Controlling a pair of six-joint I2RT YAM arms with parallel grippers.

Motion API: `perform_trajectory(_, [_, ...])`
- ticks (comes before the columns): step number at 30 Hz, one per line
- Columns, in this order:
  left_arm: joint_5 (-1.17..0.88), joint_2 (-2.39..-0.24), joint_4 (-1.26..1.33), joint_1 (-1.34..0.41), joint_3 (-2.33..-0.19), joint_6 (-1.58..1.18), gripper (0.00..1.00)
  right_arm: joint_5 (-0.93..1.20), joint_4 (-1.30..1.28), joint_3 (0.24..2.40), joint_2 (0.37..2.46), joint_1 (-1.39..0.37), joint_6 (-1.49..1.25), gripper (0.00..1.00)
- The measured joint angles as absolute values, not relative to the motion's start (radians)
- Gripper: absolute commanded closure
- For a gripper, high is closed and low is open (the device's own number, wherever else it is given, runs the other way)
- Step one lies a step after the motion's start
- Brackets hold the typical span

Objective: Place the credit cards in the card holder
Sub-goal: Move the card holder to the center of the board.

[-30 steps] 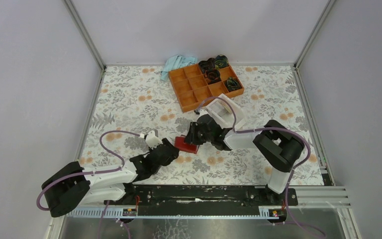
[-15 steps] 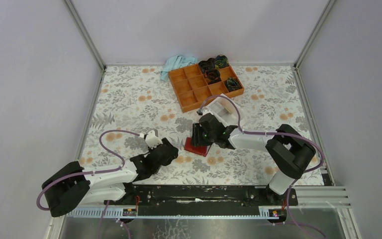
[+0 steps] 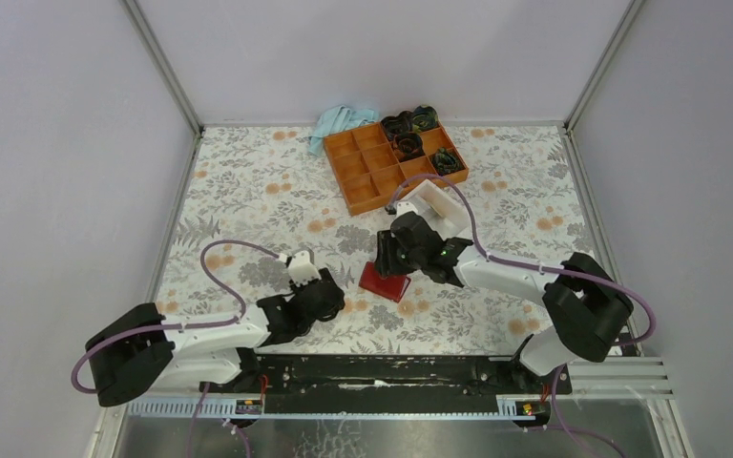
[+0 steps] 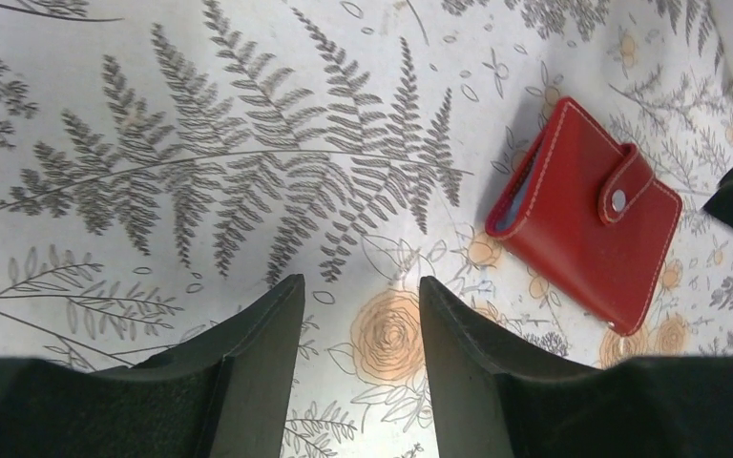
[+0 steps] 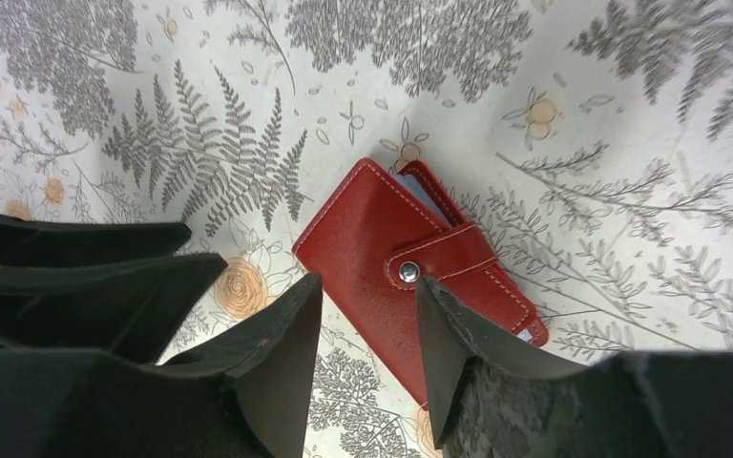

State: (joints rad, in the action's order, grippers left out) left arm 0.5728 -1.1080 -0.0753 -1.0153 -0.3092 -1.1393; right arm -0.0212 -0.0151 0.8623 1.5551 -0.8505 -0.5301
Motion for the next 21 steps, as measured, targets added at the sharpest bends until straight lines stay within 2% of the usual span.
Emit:
perform_trajectory(2, [0.574,-1.125,-0.078,-1.037,-0.322,-1.128,0.46,-0.04,-0.017,0.862,1.529,-0.85,-0.522,0.57])
perform_trajectory(6, [0.573,-1.159,-0.068,-1.072,-0.344,-1.101,0.49,-0.083,-0.03,0.867,1.525,-0.849,-0.501,0.81])
perform_trajectory(8, [0.574,-1.188,-0.065,-1.082,-0.358,-1.088,0.51,-0.101,-0.042,0.867,1.544,-0.848,-0.491,0.88])
perform_trajectory(14, [0.572,-1.293,-0.041,-1.105,-0.427,-1.045,0.56,-0.144,-0.056,0.859,1.631,-0.837,-0.479,0.9])
perform_trajectory(21, [0.562,-1.391,0.01,-1.12,-0.485,-1.006,0.57,-0.176,-0.054,0.849,1.633,-0.822,-0.471,0.91])
